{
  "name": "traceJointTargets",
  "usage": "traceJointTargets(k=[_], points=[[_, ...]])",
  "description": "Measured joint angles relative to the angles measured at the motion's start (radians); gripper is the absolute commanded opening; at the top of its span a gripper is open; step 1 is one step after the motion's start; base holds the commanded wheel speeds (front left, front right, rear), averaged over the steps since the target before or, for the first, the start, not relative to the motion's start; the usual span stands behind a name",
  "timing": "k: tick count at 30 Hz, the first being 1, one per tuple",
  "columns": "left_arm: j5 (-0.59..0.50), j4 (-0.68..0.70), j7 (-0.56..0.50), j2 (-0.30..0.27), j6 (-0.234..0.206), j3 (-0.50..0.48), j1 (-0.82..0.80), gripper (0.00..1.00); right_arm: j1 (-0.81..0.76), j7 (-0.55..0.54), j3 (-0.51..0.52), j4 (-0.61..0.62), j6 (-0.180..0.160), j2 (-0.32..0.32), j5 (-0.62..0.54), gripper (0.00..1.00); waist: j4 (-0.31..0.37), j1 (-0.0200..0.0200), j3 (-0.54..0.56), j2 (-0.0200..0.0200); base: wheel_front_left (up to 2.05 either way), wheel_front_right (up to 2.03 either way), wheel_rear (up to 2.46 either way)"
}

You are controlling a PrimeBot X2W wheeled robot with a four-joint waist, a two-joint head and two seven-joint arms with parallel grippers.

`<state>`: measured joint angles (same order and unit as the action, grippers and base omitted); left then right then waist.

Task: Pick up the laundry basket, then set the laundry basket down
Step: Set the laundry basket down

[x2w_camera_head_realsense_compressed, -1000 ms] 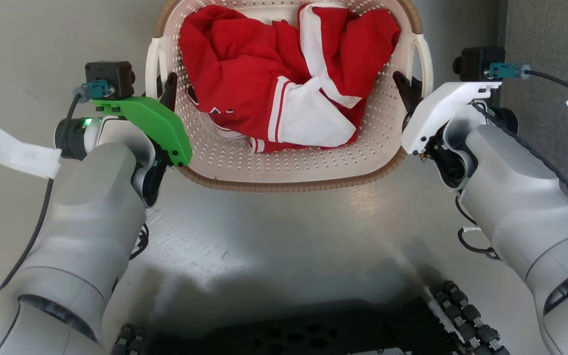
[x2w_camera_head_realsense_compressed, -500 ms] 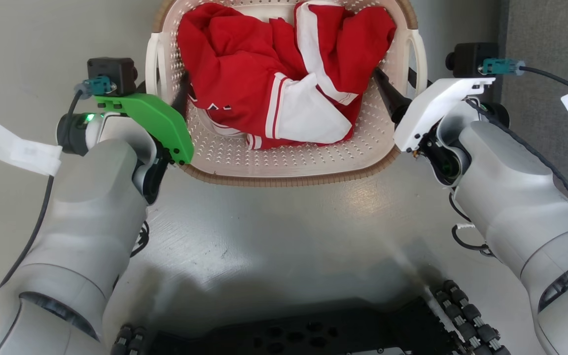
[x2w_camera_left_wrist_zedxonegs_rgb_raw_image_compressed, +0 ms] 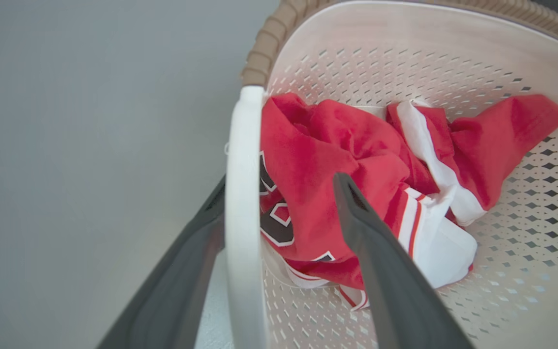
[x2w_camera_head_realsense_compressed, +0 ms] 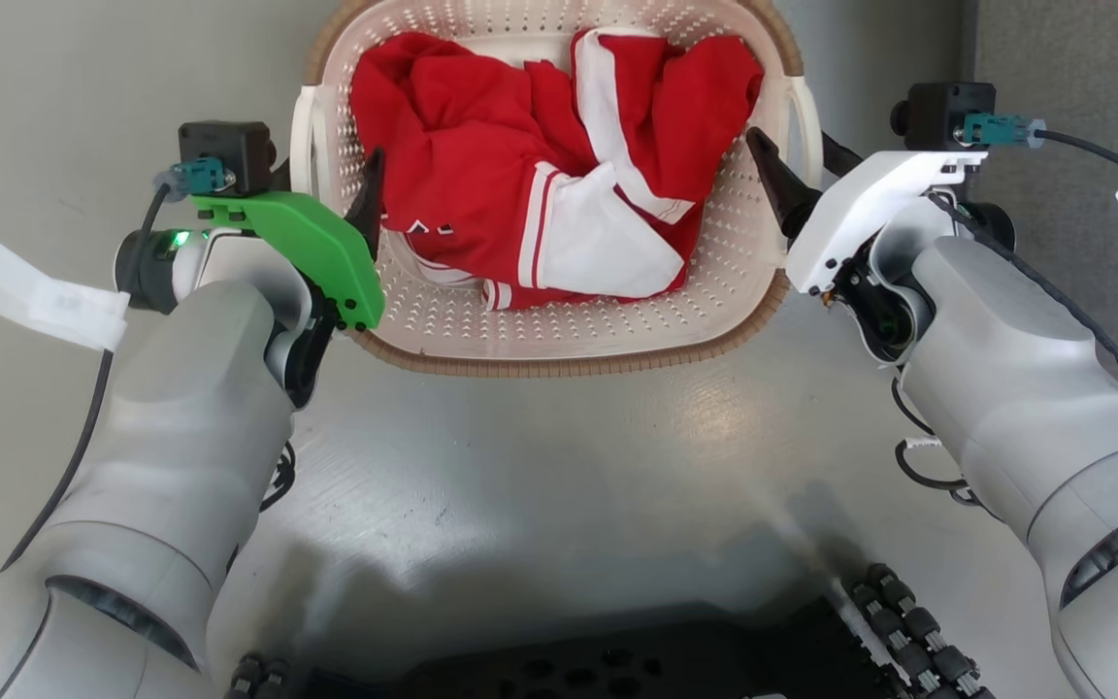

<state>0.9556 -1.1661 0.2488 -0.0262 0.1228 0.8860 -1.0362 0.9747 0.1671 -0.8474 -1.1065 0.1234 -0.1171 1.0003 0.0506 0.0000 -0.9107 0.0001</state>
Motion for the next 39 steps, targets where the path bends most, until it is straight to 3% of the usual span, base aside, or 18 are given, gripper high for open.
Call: traceJointTargets(k=[16,39], points=[[0.000,-0.028,0.000,0.000,0.000,-0.013,0.044,1.00,-0.045,0.028,-0.005,-0.039,0.000,0.007,0.026,1.00,0.011,0.0000,0.115,0.0000,0.00,0.00,0.00],[-0.075,0.152,0.003,-0.048,0.001,-0.120,0.185,1.00,-0.147,0.080,-0.042,-0.003,0.000,-0.027,-0.010,1.00,0.013,0.0000,0.367,0.0000,0.00,0.00,0.00]])
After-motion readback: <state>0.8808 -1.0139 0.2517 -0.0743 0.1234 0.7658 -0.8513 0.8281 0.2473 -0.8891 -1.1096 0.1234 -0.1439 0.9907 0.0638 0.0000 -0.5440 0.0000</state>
